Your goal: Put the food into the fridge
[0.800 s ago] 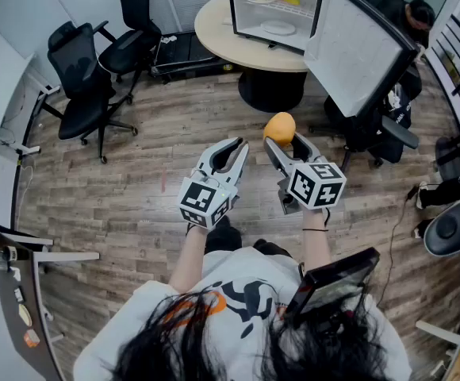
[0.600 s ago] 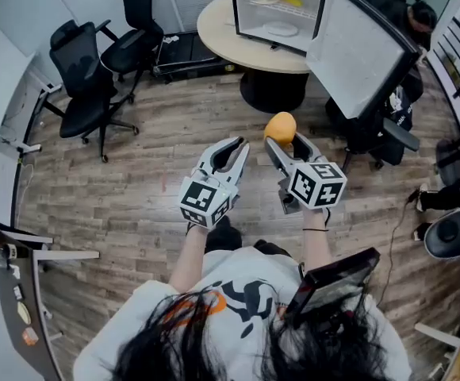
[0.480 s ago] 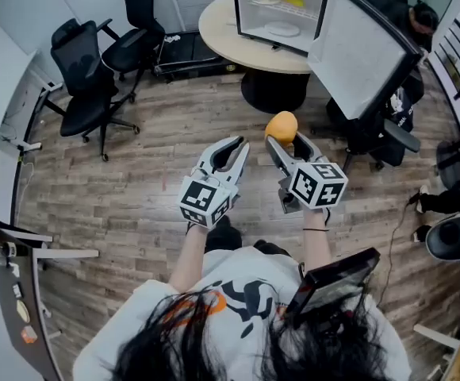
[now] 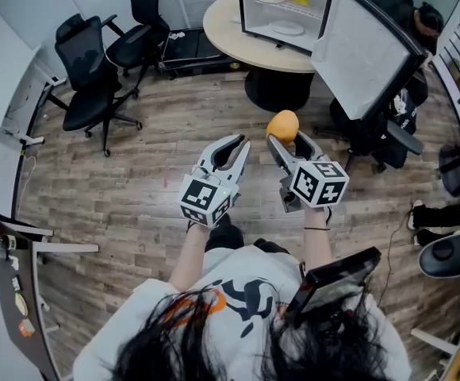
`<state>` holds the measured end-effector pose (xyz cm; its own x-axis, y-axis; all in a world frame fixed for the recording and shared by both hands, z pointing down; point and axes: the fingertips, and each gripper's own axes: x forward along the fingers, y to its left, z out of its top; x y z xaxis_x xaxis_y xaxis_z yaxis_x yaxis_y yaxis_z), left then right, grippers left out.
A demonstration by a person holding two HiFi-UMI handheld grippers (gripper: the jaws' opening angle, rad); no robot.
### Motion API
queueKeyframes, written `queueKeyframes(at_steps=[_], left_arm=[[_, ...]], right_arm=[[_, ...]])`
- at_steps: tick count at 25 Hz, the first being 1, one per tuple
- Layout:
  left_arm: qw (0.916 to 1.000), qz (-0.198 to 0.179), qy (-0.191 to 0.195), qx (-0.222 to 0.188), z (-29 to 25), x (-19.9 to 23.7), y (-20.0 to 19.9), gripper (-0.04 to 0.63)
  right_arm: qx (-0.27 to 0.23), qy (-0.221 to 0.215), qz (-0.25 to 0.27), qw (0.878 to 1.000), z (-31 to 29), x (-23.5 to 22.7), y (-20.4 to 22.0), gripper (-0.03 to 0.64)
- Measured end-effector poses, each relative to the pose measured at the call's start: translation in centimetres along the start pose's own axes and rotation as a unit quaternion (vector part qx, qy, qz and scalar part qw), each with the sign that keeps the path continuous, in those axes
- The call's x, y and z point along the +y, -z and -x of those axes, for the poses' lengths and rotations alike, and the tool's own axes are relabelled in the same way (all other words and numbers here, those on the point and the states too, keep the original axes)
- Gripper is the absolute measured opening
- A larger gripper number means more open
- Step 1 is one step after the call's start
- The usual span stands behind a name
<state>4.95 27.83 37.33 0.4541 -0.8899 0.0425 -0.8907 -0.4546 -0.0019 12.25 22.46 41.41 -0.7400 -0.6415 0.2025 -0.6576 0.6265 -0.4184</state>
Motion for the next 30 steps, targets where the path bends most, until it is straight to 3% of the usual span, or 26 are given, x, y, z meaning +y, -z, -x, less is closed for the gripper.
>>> queueKeyframes(at_steps=[19,30], left_arm=[[0.9998,0.002,0.014,0.011,-3.5,0.2,0.4,0.04],[0.9991,0.011,0.032,0.024,-8.3,4.4,1.9,0.04]], right_arm=[[0.003,0.001,-0.008,1.0,-1.0,-2.5,-0.9,0.29],[0.004,0.019,-0.02,1.0,-6.2,-5.8,-2.4,0.29]])
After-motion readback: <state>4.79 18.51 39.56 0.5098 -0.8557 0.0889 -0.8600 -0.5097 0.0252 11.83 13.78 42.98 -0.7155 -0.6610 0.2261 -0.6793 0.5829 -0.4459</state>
